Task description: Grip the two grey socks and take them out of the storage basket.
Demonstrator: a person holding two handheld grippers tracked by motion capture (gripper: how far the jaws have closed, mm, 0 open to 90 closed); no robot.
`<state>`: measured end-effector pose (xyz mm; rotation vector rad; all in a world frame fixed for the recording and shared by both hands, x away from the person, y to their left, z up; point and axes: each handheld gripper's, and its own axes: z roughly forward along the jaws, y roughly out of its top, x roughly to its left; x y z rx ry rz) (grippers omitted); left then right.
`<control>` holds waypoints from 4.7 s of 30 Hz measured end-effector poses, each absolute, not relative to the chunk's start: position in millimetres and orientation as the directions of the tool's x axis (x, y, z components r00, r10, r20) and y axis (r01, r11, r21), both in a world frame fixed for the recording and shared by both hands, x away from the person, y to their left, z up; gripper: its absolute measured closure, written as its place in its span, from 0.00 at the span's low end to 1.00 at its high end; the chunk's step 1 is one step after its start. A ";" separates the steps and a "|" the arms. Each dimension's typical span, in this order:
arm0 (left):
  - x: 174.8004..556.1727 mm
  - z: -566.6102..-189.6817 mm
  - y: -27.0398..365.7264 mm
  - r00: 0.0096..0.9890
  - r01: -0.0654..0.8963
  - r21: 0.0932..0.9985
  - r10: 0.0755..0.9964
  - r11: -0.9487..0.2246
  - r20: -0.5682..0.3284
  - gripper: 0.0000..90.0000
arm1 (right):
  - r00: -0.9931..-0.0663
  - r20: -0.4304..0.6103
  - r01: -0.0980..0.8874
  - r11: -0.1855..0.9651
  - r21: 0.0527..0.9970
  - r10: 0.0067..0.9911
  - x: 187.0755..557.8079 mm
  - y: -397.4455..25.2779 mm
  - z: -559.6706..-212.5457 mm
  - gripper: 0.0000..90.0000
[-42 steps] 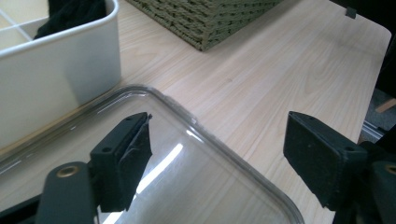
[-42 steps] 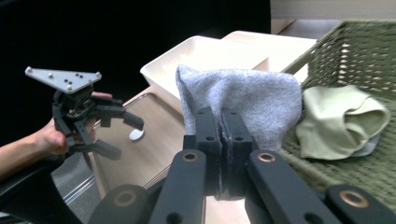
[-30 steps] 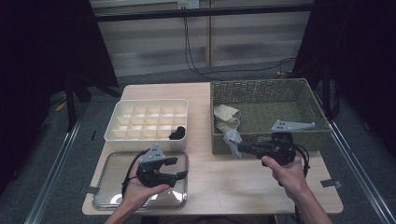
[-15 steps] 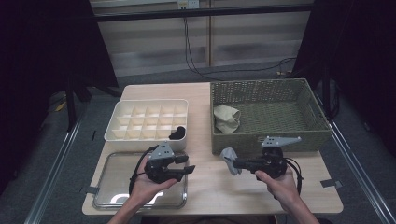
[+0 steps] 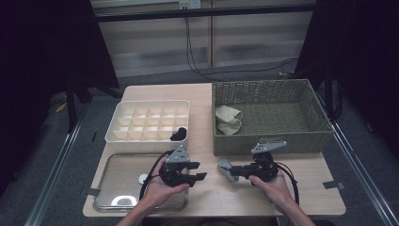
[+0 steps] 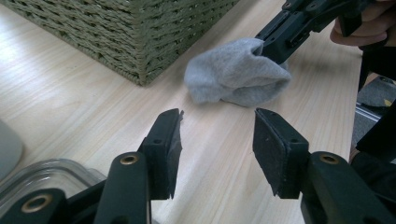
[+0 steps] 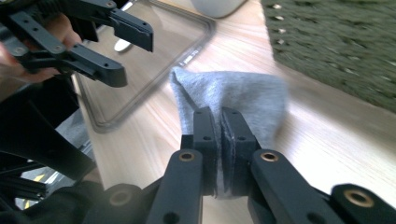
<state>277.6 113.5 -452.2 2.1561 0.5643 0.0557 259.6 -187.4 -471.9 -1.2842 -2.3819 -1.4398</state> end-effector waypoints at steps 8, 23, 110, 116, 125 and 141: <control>280.6 -454.4 101.1 0.902 0.373 0.771 0.397 -0.516 -0.171 0.60 | -0.619 0.401 0.691 0.227 0.686 0.675 258.9 -200.6 -477.6 0.95; 296.2 -478.1 51.8 0.920 0.374 0.755 0.321 -0.538 -0.227 0.79 | -0.637 0.371 0.697 0.300 0.651 0.675 253.5 -195.4 -490.2 0.96; 284.2 -493.0 91.1 0.913 0.397 0.679 0.343 -0.618 -0.222 0.84 | -0.580 0.328 0.721 0.282 0.634 0.746 269.2 -206.9 -493.4 0.72; 285.1 -494.8 89.8 0.912 0.396 0.669 0.351 -0.629 -0.211 0.84 | -0.581 0.324 0.727 0.297 0.619 0.747 268.4 -204.5 -495.9 0.92; 284.9 -494.4 89.3 0.913 0.394 0.670 0.353 -0.629 -0.205 0.83 | -0.622 0.262 0.658 0.312 0.685 0.738 264.1 -198.8 -469.0 0.95; 283.9 -494.0 87.6 0.918 0.382 0.670 0.343 -0.636 -0.198 0.82 | -0.735 0.241 0.594 0.431 0.680 0.634 259.2 -148.1 -481.8 0.96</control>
